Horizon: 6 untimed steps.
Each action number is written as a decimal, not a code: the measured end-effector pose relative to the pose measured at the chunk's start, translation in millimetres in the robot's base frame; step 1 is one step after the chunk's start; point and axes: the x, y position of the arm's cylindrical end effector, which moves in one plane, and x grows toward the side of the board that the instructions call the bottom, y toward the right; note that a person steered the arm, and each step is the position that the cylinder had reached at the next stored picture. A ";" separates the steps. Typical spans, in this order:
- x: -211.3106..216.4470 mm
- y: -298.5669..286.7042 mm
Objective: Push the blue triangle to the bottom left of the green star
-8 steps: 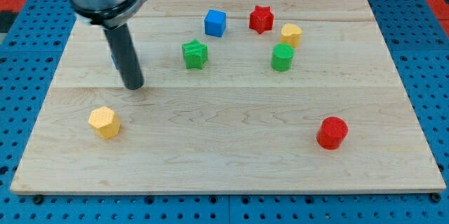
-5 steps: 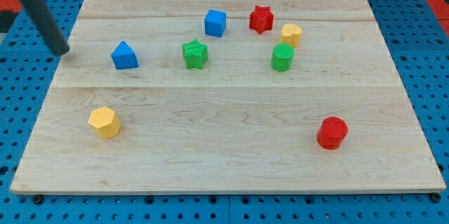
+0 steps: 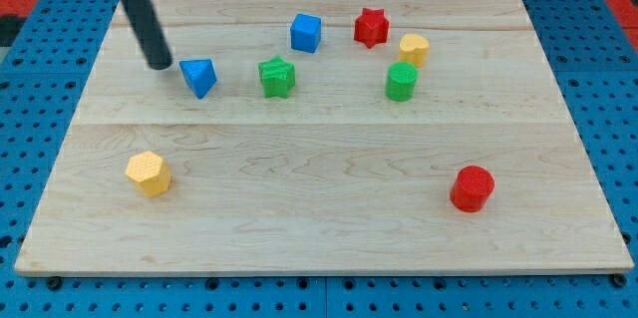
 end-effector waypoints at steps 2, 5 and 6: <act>35.5 18.7; 43.8 -24.0; 55.9 -47.3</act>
